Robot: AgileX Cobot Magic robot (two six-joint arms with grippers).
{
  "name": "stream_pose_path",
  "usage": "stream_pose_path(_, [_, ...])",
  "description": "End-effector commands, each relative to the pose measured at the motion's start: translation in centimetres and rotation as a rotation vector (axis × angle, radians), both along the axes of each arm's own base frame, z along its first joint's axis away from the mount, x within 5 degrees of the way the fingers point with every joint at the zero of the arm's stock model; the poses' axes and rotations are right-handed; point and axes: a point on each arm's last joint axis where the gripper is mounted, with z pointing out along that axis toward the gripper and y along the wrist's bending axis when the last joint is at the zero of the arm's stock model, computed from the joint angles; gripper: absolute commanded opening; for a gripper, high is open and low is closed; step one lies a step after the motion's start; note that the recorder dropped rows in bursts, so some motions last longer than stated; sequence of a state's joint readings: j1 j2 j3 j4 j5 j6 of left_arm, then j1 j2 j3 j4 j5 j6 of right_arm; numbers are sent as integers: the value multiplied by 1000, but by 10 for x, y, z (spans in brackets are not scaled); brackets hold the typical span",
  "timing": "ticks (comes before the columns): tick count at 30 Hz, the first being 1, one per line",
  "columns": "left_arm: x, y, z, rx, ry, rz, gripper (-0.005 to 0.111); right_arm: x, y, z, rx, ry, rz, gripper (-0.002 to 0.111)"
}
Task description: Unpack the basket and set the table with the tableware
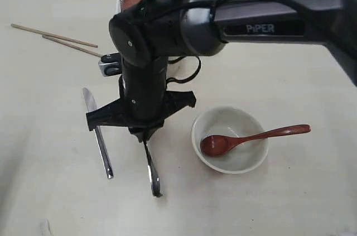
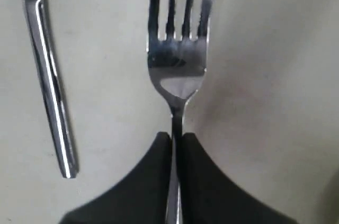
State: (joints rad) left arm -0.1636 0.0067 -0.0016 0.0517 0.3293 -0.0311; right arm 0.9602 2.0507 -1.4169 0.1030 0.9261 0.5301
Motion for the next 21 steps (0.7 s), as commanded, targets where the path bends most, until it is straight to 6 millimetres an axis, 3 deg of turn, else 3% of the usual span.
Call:
stream_pose_path(1, [0,0,1,-4,-13,2,0,-12,3,3,127,-27,-119,0])
stream_pose_path(8, [0,0,1,-4,-13,2,0,-21,11,-9,164,-15,-162,0])
stream_pose_path(15, [0,0,1,-4,-13,2,0,-14,-2,-13,30,-66,-235,0])
stream_pose_path(21, [0,0,1,-4,-13,2,0,-16,2,-21,49,-11,-295,0])
